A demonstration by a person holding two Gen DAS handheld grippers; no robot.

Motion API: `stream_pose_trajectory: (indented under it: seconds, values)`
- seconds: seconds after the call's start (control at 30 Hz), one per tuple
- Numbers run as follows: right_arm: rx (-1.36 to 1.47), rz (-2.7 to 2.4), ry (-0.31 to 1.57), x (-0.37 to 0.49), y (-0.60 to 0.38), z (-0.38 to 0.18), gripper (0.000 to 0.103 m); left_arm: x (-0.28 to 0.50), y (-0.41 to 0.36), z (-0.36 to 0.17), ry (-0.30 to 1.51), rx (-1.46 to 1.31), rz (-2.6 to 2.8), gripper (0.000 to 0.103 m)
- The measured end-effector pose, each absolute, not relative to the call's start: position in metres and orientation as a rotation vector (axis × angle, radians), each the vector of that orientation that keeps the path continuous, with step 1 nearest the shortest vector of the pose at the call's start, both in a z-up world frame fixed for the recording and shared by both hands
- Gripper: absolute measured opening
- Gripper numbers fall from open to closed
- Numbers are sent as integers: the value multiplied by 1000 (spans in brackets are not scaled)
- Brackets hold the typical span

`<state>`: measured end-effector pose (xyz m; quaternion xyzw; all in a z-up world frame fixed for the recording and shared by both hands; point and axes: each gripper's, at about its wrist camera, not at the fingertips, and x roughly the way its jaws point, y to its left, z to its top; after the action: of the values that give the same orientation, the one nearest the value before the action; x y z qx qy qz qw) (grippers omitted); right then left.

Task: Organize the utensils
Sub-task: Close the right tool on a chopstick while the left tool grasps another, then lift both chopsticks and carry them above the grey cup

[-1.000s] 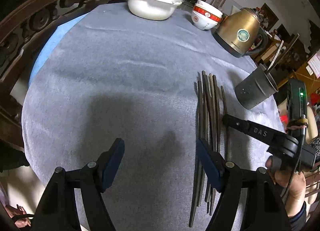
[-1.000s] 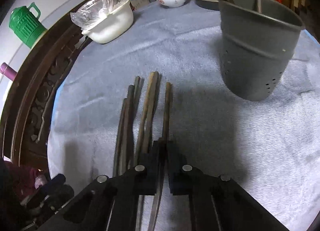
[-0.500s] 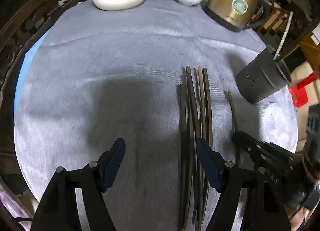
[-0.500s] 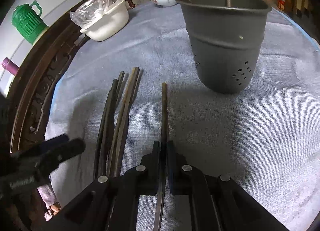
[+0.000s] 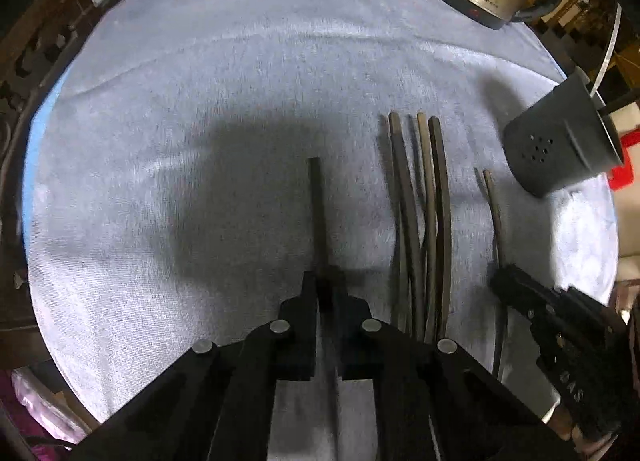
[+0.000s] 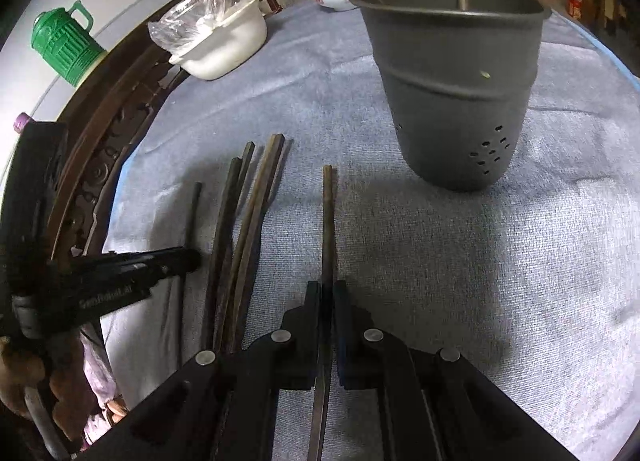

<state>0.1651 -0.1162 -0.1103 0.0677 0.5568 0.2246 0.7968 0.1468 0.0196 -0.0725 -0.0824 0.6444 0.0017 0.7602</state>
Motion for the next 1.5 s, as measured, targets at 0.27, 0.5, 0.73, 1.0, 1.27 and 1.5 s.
stream_pose_trajectory:
  seconds: [0.27, 0.5, 0.73, 1.0, 1.27, 1.5]
  values:
    - [-15, 486, 1314, 174, -101, -105, 9, 138, 31, -75, 1516, -146, -102, 7]
    - [-95, 404, 1351, 188, -84, -102, 10, 152, 34, -74, 1542, -198, -152, 21]
    - [-127, 403, 1351, 188, -79, -100, 7, 154, 52, -74, 1490, -242, -163, 6]
    - [135, 379, 1168, 139, -152, -66, 6, 102, 99, -23, 1174, -416, -88, 6]
    - [352, 203, 759, 123, -228, -12, 6, 82, 90, 31, 810, -391, 27, 6]
    - [297, 90, 465, 124, -220, 13, 6, 86, 72, 42, 617, -321, 102, 6]
